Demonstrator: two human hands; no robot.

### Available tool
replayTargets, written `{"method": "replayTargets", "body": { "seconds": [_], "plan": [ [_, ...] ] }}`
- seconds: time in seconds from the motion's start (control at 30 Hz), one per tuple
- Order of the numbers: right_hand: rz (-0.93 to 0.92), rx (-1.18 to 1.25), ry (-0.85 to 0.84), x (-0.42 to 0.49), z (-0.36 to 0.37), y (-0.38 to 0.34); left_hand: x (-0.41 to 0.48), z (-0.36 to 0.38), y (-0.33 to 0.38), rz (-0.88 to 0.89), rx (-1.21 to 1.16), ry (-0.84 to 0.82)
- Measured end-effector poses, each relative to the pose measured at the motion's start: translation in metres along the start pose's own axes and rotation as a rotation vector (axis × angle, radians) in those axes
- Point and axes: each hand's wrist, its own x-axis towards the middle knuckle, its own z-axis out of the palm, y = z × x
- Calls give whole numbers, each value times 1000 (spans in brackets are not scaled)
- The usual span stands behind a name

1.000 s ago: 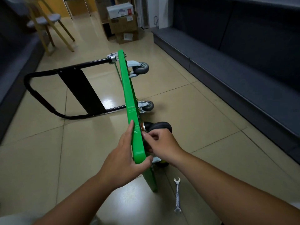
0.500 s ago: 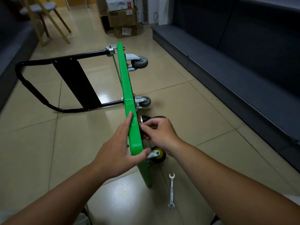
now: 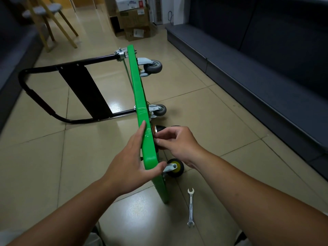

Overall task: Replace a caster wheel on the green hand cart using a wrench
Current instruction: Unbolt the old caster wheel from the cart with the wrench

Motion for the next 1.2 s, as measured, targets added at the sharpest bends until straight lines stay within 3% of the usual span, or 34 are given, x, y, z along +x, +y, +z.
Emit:
{"method": "replayTargets", "body": {
  "seconds": [0.23,0.47,0.63,1.0,1.2],
  "plan": [
    [-31,39,-5,0,-1,1,1,0,-1,-3,-40,-11],
    [26,36,145,1,13,2,1,0,0,-1,-52,-17],
    [181,43,43,1,10,7,1,0,1,2,-49,-11],
    [60,49,-29,2,0,2,1,0,3,-8,-69,-17],
    [28,55,104,-4,12,-7,1,0,4,-6,-78,-15]
  ]
}}
